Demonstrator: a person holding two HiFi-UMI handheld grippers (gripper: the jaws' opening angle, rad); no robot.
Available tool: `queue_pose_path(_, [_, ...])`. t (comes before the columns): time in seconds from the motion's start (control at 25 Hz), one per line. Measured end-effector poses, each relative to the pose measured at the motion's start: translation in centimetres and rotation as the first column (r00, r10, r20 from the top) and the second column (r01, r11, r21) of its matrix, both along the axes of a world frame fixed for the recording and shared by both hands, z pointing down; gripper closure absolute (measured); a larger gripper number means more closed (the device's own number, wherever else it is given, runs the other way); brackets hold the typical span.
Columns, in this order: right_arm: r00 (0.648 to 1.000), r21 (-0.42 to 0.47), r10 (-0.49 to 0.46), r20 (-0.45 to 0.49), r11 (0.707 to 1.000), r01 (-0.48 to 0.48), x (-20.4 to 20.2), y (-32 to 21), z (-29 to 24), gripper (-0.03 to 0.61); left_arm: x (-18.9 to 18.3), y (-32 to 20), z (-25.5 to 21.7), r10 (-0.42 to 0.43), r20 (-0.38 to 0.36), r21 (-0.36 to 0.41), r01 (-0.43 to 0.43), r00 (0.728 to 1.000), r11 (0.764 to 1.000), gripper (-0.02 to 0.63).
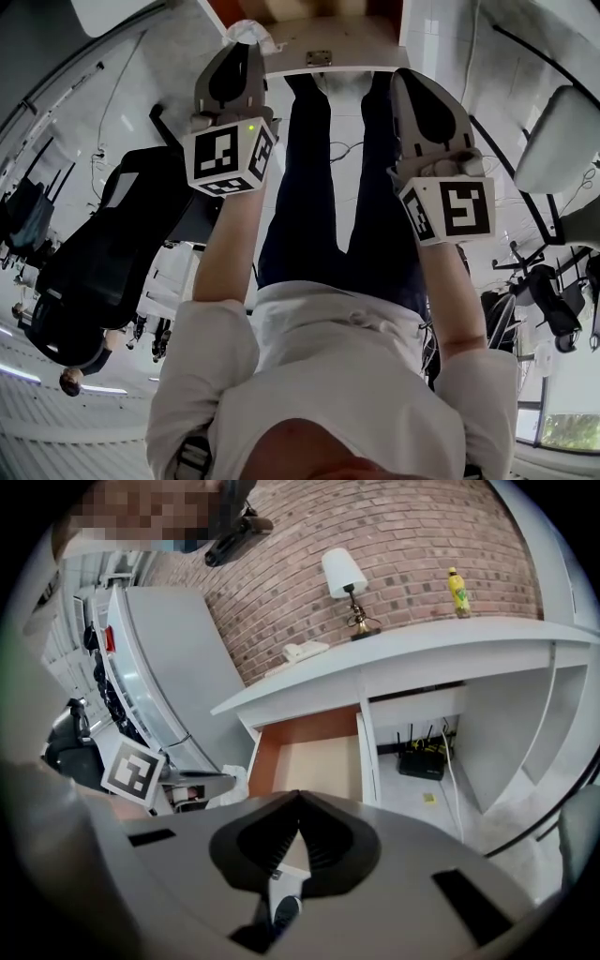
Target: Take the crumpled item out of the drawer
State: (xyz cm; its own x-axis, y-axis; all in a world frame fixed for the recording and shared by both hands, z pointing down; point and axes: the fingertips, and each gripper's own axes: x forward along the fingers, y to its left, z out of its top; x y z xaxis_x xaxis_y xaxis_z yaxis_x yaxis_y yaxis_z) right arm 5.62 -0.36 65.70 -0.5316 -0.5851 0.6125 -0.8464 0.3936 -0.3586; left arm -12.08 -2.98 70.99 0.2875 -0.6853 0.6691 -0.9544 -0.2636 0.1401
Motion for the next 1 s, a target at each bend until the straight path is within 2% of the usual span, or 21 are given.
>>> queue_pose_path(0.16, [1.000, 0.008, 0.007, -0.007, 1.000, -0.007, 0.0, -0.1, 0.0, 0.572, -0.3, 1.0, -2.1, -0.007, 0.007, 0.064, 0.007, 1.000, 0.998, 0.589])
queue_pose_path(0.4, [1.000, 0.025, 0.014, -0.023, 1.000, -0.014, -0.1, 0.0, -0.1, 0.572, -0.6, 2.4, -3.7, -0.045, 0.021, 0.120, 0.042, 0.999, 0.992, 0.589])
queue_pose_path(1.0, [0.999, 0.070, 0.026, -0.037, 0.997, -0.023, -0.1, -0.3, -2.4, 0.572, -0.9, 2.6, -5.6, -0.042, 0.003, 0.155, 0.041, 0.999, 0.987, 0.589])
